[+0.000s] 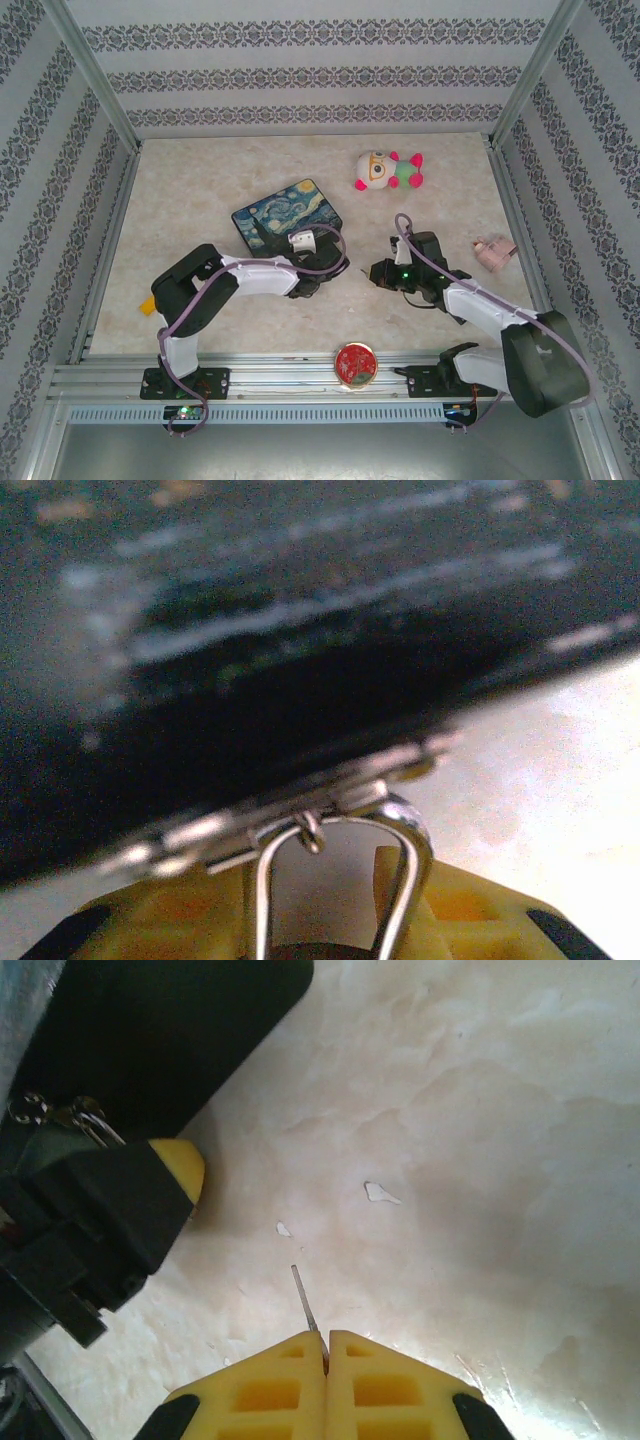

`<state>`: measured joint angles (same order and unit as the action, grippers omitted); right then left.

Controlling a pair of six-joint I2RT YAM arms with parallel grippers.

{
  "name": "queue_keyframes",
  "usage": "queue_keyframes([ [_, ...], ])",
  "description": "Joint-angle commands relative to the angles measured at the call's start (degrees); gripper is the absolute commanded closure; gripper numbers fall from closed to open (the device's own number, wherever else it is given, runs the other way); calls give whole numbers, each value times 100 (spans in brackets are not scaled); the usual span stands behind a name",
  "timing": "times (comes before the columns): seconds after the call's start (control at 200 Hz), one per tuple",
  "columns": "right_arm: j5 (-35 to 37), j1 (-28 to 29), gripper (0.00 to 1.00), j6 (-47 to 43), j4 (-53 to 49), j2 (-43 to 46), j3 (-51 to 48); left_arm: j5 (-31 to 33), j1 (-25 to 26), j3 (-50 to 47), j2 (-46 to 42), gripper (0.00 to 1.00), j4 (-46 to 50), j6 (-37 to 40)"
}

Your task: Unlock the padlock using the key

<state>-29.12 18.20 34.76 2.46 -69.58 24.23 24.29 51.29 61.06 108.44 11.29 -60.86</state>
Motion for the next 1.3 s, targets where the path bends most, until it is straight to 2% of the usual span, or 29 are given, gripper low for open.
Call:
queue_keyframes([
  [0.0,-243,-35,100,117,835,-122,-152,-590,-91,83,91,78,-1166,-133],
  [0.295,97,-26,100,228,1691,-231,-419,-1119,-255,35,238,78,-2004,-635],
  [0.49,50,7,100,302,2138,-355,-674,-1412,-312,-107,283,77,-2607,-1011],
  [0.885,357,530,100,758,3720,-1110,-923,-1666,-339,-355,412,77,-3274,-1425],
  [1.129,566,564,100,788,3933,-1190,-1043,-1750,-360,-646,400,78,-3814,-1664],
  [1.294,583,562,100,948,4265,-1369,-1059,-1792,-374,-715,353,79,-3845,-1640],
])
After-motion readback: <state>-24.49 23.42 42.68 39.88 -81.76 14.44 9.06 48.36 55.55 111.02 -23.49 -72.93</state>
